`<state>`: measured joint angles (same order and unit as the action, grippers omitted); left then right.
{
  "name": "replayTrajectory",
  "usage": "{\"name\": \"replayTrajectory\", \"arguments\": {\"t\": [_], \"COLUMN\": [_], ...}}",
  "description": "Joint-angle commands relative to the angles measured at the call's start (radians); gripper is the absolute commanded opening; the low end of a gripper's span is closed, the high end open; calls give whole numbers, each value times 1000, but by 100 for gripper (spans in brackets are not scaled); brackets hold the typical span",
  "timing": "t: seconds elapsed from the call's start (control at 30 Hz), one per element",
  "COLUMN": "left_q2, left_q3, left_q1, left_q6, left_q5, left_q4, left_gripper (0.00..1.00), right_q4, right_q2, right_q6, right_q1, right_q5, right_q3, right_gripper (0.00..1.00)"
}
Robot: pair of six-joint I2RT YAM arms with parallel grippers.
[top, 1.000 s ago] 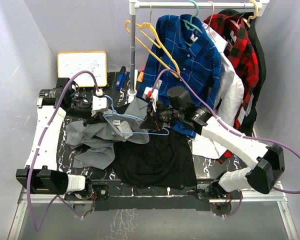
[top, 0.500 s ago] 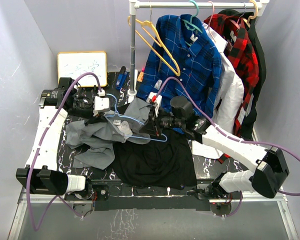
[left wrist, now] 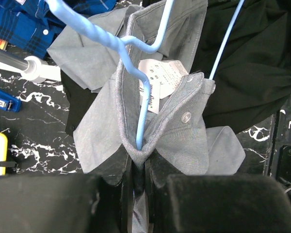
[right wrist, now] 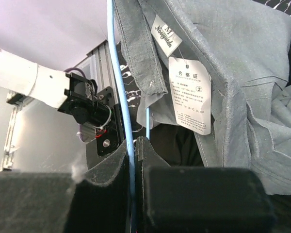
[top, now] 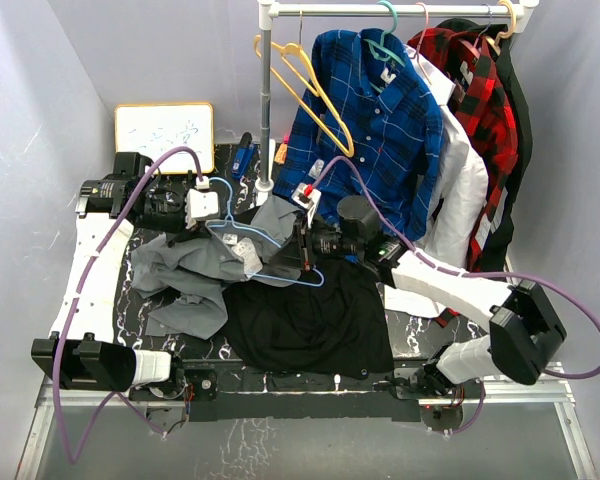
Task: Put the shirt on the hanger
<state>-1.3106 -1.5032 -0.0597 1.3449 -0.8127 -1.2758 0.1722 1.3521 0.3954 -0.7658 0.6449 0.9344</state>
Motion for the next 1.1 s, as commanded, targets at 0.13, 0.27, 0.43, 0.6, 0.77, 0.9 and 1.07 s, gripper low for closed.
{"name": "replayTrajectory", "arguments": {"t": [0.13,0.27,0.43,0.6,0.77,0.9,1.07], "left_q2": [37,37,40,42,27,3,-13], "left_q3": [-5,0,13,24,22,1,-35], "left_q1": [-41,-44,-48,-49,-56,-61,-63], "left_q6": [-34,-49,-56,-55,-11,-39,-5], "left_q5": [-209,-213,-210,-197,-182,-183,-198], "left_q4": [-87,-86,-87,-82,-116,-132,-158], "left_gripper": [16,39,47,46,0,0,0], "right_q4": [362,378,404,452,466,490,478], "right_q2": [101,113,120,113,93,81,65], "right_q6": [169,172,186,203,207,225,232], "right_q1": [-8,-13,-12,-12,-12,-13,-13], "right_q5": [-51,-59,-75,-94,-106,-111,-87], "right_q3": [33,34,26,-4,-22,-41,-24], "right_gripper": [0,0,0,0,0,0,0]}}
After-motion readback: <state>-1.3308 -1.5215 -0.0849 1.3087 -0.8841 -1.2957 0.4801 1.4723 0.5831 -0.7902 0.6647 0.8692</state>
